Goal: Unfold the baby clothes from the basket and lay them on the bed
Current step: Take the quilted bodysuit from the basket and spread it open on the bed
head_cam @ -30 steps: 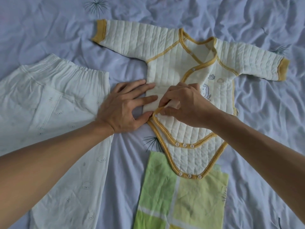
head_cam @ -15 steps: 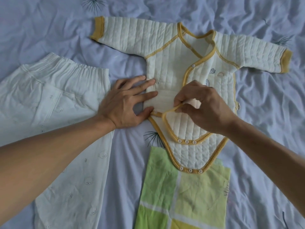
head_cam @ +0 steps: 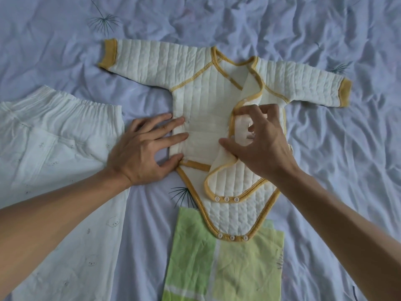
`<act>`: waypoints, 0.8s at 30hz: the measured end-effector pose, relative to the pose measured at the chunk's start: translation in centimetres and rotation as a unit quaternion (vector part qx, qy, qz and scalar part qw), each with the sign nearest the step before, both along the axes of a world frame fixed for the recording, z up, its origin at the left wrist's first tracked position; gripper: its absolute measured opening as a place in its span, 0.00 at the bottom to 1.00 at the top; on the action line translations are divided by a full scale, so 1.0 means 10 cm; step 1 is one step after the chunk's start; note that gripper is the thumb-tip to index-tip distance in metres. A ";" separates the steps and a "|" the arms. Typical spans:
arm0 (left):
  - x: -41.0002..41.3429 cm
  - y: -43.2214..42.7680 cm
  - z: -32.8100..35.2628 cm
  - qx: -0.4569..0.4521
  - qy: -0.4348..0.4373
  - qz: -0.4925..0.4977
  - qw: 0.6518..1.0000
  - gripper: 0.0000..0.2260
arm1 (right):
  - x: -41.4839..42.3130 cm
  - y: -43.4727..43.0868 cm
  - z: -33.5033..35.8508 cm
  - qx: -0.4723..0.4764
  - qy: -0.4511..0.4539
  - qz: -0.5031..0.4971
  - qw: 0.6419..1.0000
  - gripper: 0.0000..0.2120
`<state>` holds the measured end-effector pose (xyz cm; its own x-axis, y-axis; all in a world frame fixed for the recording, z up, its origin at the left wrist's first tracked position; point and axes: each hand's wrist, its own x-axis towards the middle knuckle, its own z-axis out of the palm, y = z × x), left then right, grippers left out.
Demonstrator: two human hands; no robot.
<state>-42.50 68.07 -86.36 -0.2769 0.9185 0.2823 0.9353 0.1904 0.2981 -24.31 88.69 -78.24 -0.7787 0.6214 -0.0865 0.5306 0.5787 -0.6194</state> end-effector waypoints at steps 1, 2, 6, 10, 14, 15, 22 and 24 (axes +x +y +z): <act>0.00 0.00 0.00 0.001 -0.001 0.000 1.000 0.20 | 0.00 -0.01 0.00 0.018 -0.012 0.021 1.000 0.32; 0.00 0.01 0.00 0.000 -0.002 0.000 1.000 0.20 | 0.01 -0.02 0.02 0.034 -0.018 0.037 0.999 0.36; 0.00 0.00 0.00 0.003 -0.001 -0.002 1.000 0.20 | 0.05 0.05 0.09 0.084 -0.028 0.072 0.993 0.38; 0.00 0.00 0.00 0.003 -0.003 -0.004 1.000 0.20 | 0.20 0.21 0.11 0.106 -0.024 0.068 0.992 0.21; -0.01 0.01 0.00 0.005 -0.002 -0.005 1.000 0.20 | 0.37 0.33 0.08 -0.032 0.059 -0.044 0.997 0.12; -0.01 0.01 0.00 0.005 0.000 -0.006 1.000 0.20 | 0.41 0.35 0.08 -0.069 0.081 -0.071 0.992 0.13; -0.04 0.00 -0.07 0.018 0.005 -0.021 1.000 0.21 | 0.69 0.68 0.27 -0.197 0.164 -0.137 0.957 0.23; -0.07 -0.01 -0.11 0.027 0.007 -0.027 0.999 0.21 | 0.81 0.82 0.36 -0.192 0.156 -0.119 0.962 0.24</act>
